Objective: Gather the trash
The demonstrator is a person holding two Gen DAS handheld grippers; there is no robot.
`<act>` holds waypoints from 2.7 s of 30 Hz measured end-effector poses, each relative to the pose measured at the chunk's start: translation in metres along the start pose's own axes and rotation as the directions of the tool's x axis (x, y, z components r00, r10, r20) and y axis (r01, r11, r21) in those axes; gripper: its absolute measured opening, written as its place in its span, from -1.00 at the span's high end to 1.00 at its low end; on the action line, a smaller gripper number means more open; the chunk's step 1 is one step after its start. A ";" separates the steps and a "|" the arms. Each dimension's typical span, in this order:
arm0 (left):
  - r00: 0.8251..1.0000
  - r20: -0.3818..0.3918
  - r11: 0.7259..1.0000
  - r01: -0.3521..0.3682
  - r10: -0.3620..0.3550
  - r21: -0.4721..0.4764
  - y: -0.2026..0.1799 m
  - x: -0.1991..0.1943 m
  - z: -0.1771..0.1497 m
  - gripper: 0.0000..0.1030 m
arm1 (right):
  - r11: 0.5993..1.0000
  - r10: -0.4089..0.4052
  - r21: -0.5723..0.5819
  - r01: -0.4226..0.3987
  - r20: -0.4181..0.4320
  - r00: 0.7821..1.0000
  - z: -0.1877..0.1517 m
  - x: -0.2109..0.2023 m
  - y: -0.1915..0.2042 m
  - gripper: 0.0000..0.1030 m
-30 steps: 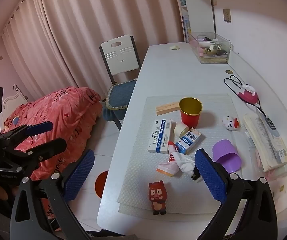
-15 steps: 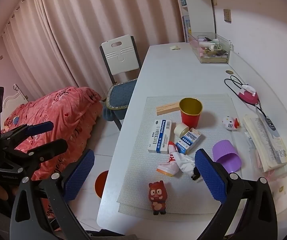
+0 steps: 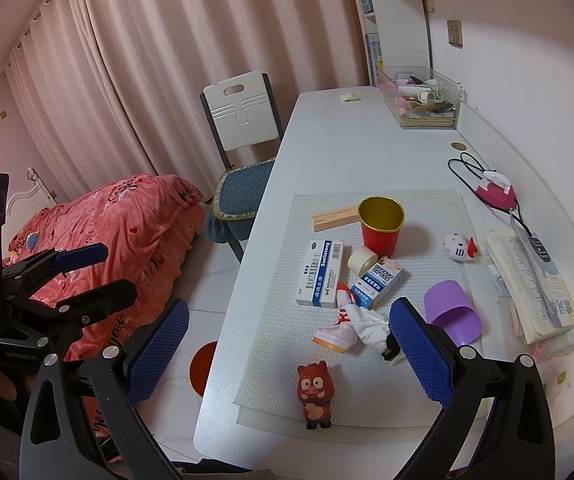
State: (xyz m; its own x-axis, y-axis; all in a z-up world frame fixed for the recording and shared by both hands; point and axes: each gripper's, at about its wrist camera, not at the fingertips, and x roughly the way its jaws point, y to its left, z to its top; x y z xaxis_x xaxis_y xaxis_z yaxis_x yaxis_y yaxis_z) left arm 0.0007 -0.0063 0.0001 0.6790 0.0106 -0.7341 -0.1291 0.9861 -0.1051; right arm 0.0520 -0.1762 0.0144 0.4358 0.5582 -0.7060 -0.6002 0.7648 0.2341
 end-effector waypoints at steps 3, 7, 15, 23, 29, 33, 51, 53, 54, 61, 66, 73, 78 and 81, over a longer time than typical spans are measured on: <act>1.000 -0.004 1.000 -0.002 0.002 -0.001 -0.002 0.000 -0.001 -0.89 | 1.000 -0.001 0.000 0.001 0.000 1.000 -0.001 0.000 0.000 -0.91; 1.000 -0.003 1.000 -0.002 0.002 -0.001 0.001 0.001 -0.001 -0.89 | 1.000 0.000 0.000 0.000 -0.001 1.000 -0.001 0.001 -0.001 -0.91; 1.000 -0.006 1.000 -0.004 0.004 -0.004 0.001 0.002 -0.005 -0.89 | 1.000 0.000 0.001 0.000 0.000 1.000 -0.001 0.002 -0.001 -0.91; 1.000 -0.011 1.000 -0.003 0.003 -0.001 0.005 -0.001 -0.010 -0.89 | 1.000 0.001 0.001 -0.001 0.000 1.000 0.000 0.002 -0.001 -0.91; 1.000 -0.013 1.000 -0.005 0.005 -0.001 0.005 -0.001 -0.011 -0.89 | 1.000 0.001 0.001 -0.001 0.000 1.000 -0.001 0.003 -0.002 -0.91; 1.000 -0.015 1.000 -0.005 0.005 0.000 0.005 -0.001 -0.011 -0.89 | 1.000 0.002 0.001 -0.002 -0.001 1.000 -0.001 0.003 -0.002 -0.91; 1.000 -0.017 1.000 -0.006 0.006 0.001 0.006 -0.001 -0.012 -0.89 | 1.000 0.003 0.002 -0.003 0.000 1.000 -0.001 0.002 -0.002 -0.91; 1.000 -0.017 1.000 -0.006 0.006 0.002 0.005 -0.001 -0.012 -0.89 | 1.000 0.003 0.002 -0.003 0.000 1.000 0.000 0.002 -0.002 -0.91; 1.000 -0.017 1.000 -0.006 0.006 0.003 0.005 -0.002 -0.013 -0.89 | 1.000 0.003 0.003 -0.003 0.001 1.000 0.000 0.001 -0.003 -0.91; 0.999 -0.023 1.000 0.022 -0.022 -0.006 0.007 -0.005 -0.015 -0.89 | 1.000 0.014 0.004 -0.014 0.003 1.000 -0.002 0.001 -0.004 -0.91; 0.999 -0.032 0.999 0.039 -0.040 -0.022 0.005 -0.005 -0.010 -0.89 | 1.000 0.025 0.007 -0.025 -0.001 1.000 -0.005 -0.006 0.003 -0.91; 0.997 -0.064 0.999 0.052 -0.052 -0.007 0.000 0.000 -0.007 -0.89 | 0.998 0.044 0.043 -0.044 0.003 0.999 -0.005 -0.009 -0.004 -0.91; 0.989 -0.093 0.994 0.113 -0.113 -0.005 -0.006 0.008 -0.006 -0.89 | 0.995 0.032 0.098 -0.034 0.021 0.999 -0.010 -0.018 -0.016 -0.91; 0.983 -0.103 0.988 0.152 -0.152 -0.007 -0.009 0.012 -0.006 -0.89 | 0.992 0.014 0.126 -0.018 0.030 0.999 -0.014 -0.023 -0.023 -0.91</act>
State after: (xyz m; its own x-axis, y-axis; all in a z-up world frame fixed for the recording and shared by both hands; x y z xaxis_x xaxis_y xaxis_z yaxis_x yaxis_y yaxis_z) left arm 0.0061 -0.0161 -0.0119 0.6123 -0.1561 -0.7750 -0.0300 0.9750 -0.2201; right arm 0.0462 -0.2112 0.0163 0.4471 0.5783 -0.6824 -0.5187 0.7892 0.3289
